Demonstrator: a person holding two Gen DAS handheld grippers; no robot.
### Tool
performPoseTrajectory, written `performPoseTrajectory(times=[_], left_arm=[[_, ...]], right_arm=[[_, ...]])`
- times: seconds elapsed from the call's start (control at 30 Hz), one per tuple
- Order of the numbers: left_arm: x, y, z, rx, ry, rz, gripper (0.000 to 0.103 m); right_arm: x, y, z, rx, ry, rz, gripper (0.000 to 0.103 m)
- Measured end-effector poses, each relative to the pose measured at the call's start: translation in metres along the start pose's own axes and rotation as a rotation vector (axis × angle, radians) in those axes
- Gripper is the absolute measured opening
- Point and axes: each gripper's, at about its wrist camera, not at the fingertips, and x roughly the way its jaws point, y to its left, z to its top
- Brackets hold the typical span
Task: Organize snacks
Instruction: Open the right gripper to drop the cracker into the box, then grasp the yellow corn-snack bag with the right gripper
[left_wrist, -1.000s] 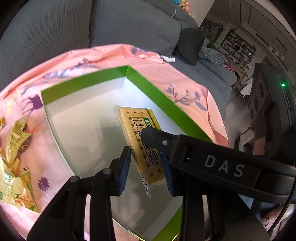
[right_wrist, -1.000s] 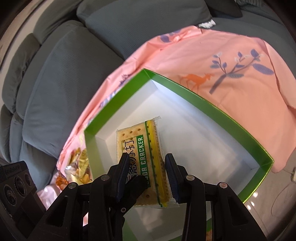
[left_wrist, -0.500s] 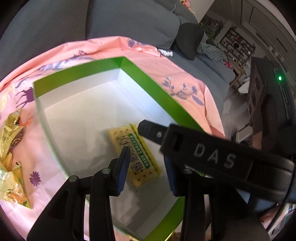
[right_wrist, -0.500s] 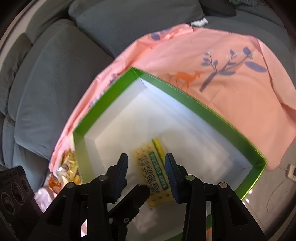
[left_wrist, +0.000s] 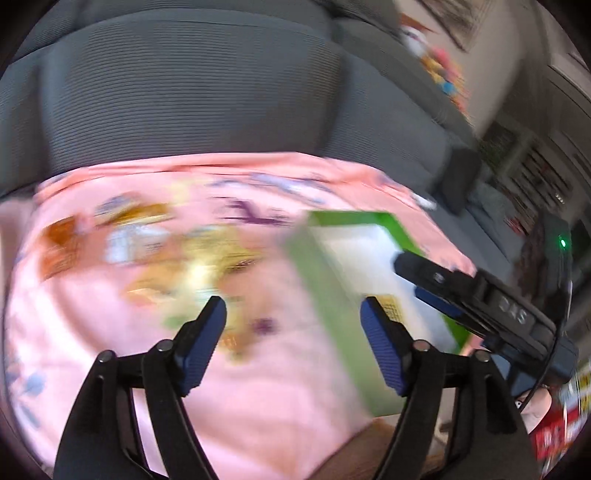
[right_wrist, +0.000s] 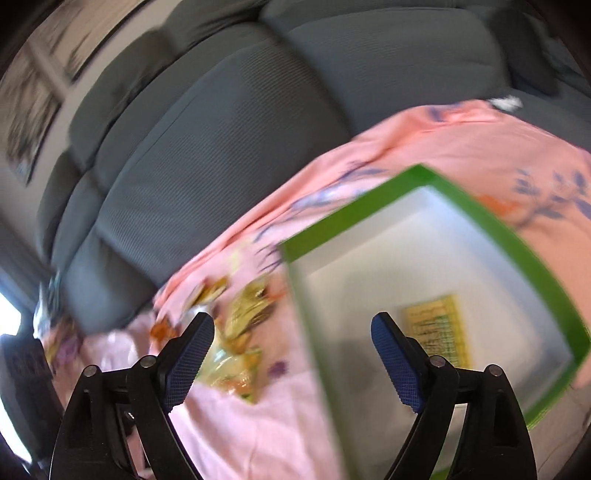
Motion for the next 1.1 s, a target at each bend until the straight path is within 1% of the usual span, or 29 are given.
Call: performPoseTrajectory(times=[0.07,0.1,0.13,0.2,0.27,0.33,0.4,0.5,0.6,0.67,0.7,0.73,0.77,0.8,0.87,0.93,1.0,1.1], left_arm=[[-0.012,0.026,-0.002,-0.051,-0.010,0.070,0.082],[-0.019,0.040,-0.005,-0.078,-0.019,0.108,0.082],[-0.024,0.051,-0.008,-0.099,-0.024,0.133,0.082],[-0.033,0.074,-0.018,-0.140,-0.022,0.169,0.082],[-0.037,0.099,-0.029,-0.191,-0.012,0.194,0.082],[-0.038,0.116,-0.037,-0.224,-0.003,0.238,0.082],[-0.038,0.132,-0.044,-0.239,0.002,0.283,0.082],[-0.035,0.155,-0.047,-0.279,0.004,0.288,0.082],[-0.034,0.169,-0.049,-0.324,0.003,0.269,0.082],[-0.033,0.173,-0.050,-0.339,0.006,0.264,0.082],[-0.034,0.175,-0.051,-0.343,0.003,0.261,0.082],[-0.034,0.176,-0.050,-0.345,0.001,0.259,0.082],[-0.033,0.177,-0.049,-0.346,0.000,0.258,0.082],[-0.033,0.179,-0.049,-0.350,-0.001,0.257,0.082],[-0.035,0.185,-0.050,-0.367,-0.003,0.263,0.082],[-0.036,0.190,-0.050,-0.383,-0.003,0.273,0.082],[-0.038,0.197,-0.049,-0.394,-0.003,0.284,0.082],[-0.043,0.206,-0.050,-0.426,-0.011,0.308,0.082]], right_arm=[[0.020,0.018,-0.006,-0.036,0.075,0.026,0.088],[0.034,0.028,-0.009,-0.053,0.118,0.030,0.088],[0.043,0.035,-0.013,-0.061,0.143,0.036,0.088],[0.067,0.046,-0.021,-0.039,0.203,0.062,0.088],[0.091,0.051,-0.031,0.023,0.268,0.081,0.088],[0.109,0.056,-0.042,0.054,0.318,0.076,0.088],[0.125,0.064,-0.050,0.056,0.351,0.057,0.088],[0.143,0.073,-0.059,0.064,0.358,0.020,0.088],[0.158,0.068,-0.064,0.090,0.363,-0.041,0.087],[0.155,0.073,-0.065,0.062,0.342,-0.056,0.087],[0.154,0.078,-0.066,0.034,0.336,-0.072,0.085],[0.153,0.081,-0.067,0.013,0.329,-0.085,0.079],[0.152,0.084,-0.069,-0.010,0.319,-0.100,0.068],[0.151,0.086,-0.070,-0.032,0.315,-0.112,0.066],[0.147,0.092,-0.072,-0.070,0.313,-0.108,0.058],[0.140,0.102,-0.076,-0.127,0.329,-0.072,0.056],[0.137,0.115,-0.082,-0.196,0.351,-0.026,0.056],[0.138,0.143,-0.098,-0.344,0.373,-0.019,0.056]])
